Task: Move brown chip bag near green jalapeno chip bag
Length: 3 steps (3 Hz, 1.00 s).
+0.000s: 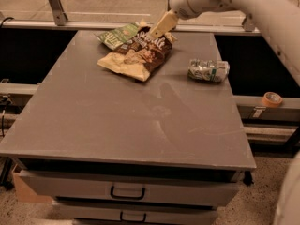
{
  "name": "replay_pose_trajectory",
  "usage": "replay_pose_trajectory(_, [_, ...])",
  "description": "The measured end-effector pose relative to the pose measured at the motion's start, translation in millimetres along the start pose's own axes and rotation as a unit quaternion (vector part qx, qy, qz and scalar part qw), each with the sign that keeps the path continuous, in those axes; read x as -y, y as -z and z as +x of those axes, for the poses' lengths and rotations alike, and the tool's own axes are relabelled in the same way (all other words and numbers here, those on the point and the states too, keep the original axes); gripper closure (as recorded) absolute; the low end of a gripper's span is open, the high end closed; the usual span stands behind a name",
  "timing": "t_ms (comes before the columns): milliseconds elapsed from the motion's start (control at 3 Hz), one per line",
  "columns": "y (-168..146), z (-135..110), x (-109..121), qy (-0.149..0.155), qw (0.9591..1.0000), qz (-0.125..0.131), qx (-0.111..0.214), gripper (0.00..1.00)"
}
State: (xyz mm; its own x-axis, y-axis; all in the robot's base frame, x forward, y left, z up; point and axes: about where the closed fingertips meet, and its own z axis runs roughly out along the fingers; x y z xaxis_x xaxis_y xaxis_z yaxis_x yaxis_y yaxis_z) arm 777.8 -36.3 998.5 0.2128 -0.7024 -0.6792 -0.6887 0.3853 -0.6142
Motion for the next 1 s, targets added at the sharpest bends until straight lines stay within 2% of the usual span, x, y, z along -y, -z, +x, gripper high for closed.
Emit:
replay_pose_trajectory(333, [79.1,-32.3,9.4,0.021,0.9981,0.030,0.049,0.00])
replay_pose_trajectory(667, [169.1,-78.1,18.1,0.066,0.9939,0.075,0.048,0.00])
replay_pose_trajectory(1000, [168.4,-77.9,17.9,0.066,0.9939,0.074,0.048,0.00])
